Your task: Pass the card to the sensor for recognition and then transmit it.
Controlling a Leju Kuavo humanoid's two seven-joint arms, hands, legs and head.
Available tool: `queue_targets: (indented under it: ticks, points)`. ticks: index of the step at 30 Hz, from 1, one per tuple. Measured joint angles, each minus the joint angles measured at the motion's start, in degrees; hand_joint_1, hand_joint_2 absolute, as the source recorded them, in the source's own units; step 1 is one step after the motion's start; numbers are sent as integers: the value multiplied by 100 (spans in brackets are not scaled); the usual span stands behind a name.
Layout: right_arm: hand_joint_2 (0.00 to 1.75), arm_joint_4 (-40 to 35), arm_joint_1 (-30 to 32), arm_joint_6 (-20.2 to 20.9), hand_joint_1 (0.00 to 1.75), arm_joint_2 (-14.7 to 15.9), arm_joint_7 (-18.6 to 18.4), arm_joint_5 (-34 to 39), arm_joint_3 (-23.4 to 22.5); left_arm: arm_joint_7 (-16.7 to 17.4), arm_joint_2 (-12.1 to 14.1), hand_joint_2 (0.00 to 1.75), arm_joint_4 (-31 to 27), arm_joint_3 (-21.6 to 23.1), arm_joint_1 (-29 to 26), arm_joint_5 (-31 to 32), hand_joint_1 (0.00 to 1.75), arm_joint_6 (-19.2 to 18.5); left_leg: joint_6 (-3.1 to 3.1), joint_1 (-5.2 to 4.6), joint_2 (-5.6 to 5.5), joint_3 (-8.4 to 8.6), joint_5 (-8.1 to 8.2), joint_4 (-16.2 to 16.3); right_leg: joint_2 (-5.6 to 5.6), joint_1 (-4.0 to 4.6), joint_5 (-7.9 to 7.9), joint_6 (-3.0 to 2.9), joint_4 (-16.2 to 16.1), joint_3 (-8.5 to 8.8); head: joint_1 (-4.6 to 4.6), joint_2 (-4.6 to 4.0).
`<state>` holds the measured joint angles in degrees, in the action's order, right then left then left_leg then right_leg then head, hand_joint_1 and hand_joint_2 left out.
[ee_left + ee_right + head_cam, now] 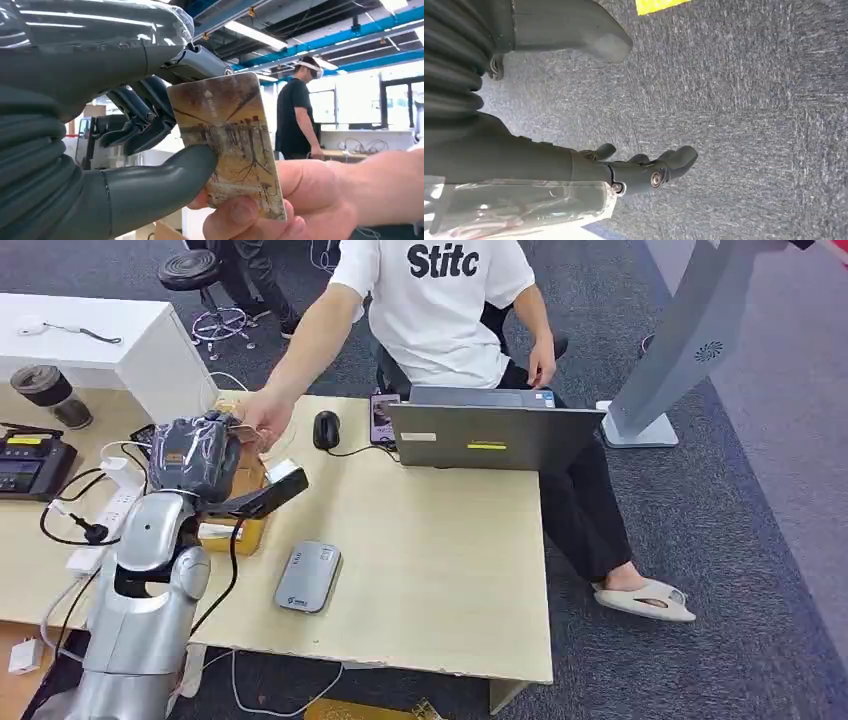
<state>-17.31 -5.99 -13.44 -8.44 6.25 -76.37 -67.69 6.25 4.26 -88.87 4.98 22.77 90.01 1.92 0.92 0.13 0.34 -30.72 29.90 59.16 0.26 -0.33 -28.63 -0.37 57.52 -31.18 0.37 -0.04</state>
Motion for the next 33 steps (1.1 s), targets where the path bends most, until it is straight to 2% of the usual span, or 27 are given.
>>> queue_targets:
  ticks: [4, 5, 6, 13, 19, 25, 30, 33]
  points:
    - [175, 0, 0, -2, 0, 0, -24, -13, 15, 85, 76, 175, -57, -120, 138, 0, 175, -79, 0, 0, 3, -1, 1, 0, 7, 0, 0, 0, 1, -5, 0, 0]
    - [175, 0, 0, -7, 0, 0, -50, -42, 20, 59, 72, 175, -70, -171, 171, 0, 145, -87, 0, 1, 3, -3, 2, 0, 7, 0, 0, 0, 1, -7, 2, 0]
    - [175, 0, 1, -11, 0, 0, -66, -101, 31, 13, 68, 175, -101, -230, 191, 0, 3, -90, 0, 1, 5, -5, 3, 0, 10, 0, -1, 0, 1, -9, 2, 0]
    - [175, 0, -4, -46, 0, 0, -61, -109, 59, -199, -131, 175, -365, -660, 201, -22, 0, 33, 4, -1, 1, -12, 6, 0, 5, 0, -3, 2, -1, -11, 2, 0]
    - [175, 0, 9, -111, 0, 2, -144, -76, 59, -577, -346, 175, -820, -1019, -60, -276, 0, 114, 4, -2, 2, -10, 6, 0, 7, 0, -2, 2, -1, -10, 2, 0]
    - [175, 0, 14, -114, 0, 4, -243, 9, 50, -802, -474, 175, -1428, -1182, -504, -437, 0, -15, 4, -2, 1, -10, 6, 0, 6, -1, -2, 2, -1, -10, 2, 0]
    - [175, 0, 13, -118, 0, 7, -245, 7, 48, -854, -514, 175, -1637, -1248, -682, -474, 0, -39, 4, -1, 1, -10, 6, 0, 5, -1, -2, 2, -1, -9, 2, 0]
    - [175, 0, 15, -162, 0, 7, -304, 35, 33, -868, -476, 175, -1768, -1246, -911, -481, 0, -449, 3, -1, 3, -7, 6, 0, 7, -1, -2, 2, -1, -8, 2, 0]
